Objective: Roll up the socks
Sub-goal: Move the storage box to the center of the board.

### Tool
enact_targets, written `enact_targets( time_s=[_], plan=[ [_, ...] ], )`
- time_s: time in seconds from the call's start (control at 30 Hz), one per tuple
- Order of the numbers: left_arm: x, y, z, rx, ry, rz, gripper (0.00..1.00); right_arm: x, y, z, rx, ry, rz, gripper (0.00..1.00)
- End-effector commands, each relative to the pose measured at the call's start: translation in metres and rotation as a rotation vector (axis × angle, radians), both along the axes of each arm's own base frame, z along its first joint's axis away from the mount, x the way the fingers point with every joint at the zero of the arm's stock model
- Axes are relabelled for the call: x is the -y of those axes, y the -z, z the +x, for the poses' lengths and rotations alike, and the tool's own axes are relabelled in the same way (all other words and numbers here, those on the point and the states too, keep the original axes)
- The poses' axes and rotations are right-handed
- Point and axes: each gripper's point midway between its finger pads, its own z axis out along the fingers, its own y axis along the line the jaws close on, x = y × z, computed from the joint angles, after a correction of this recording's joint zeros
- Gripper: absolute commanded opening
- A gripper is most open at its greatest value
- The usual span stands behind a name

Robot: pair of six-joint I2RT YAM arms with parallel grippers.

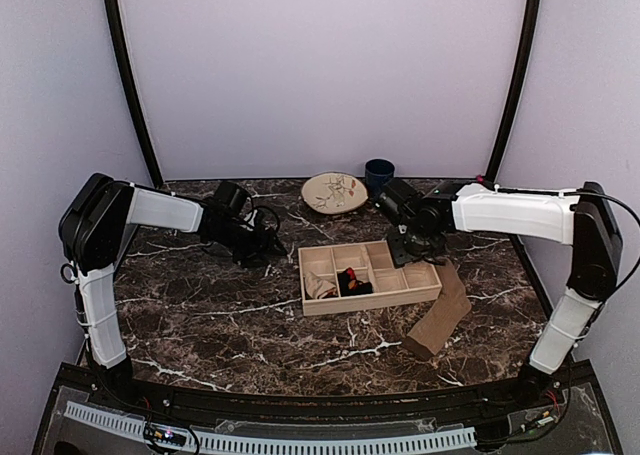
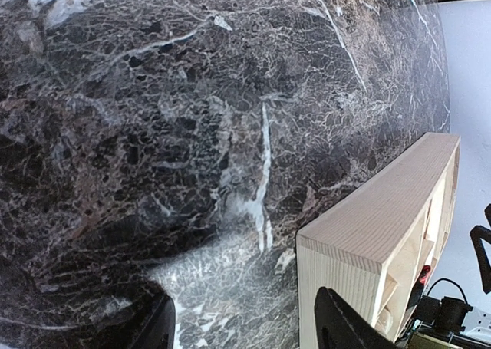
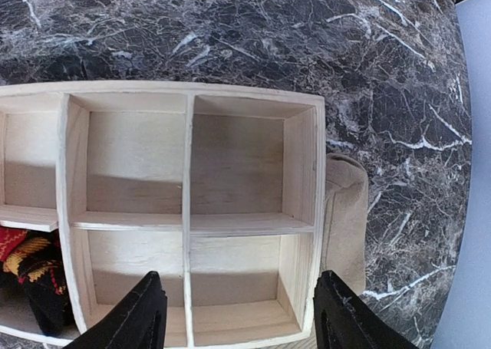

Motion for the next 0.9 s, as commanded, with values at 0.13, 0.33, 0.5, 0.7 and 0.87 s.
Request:
enact_targets(
  time_s=[0.13,0.33,0.5,0.7,0.87],
  plan=[
    [-0.002,-0.011,-0.009,-0.008,0.026,-0.009,0.65,0.035,0.001,-0.009,-0.005,0.130,-0.011,0.69],
    [-0.002,-0.010,-0.011,-0.013,0.034,-0.016,0.65,0.054,0.018,-0.012,-0.049,0.185,-0.003,0.69],
    [-0.001,-0.011,-0.011,-0.008,0.037,-0.019,0.65,0.061,0.031,-0.011,-0.071,0.206,-0.002,0.69],
    [-0.003,-0.013,-0.012,-0.003,0.041,-0.012,0.65,0.052,0.040,-0.005,-0.086,0.194,0.031,0.62],
    [-0.006,-0.016,-0.015,0.006,0.038,-0.004,0.65,0.046,0.052,-0.004,-0.112,0.188,0.048,0.49]
  ],
)
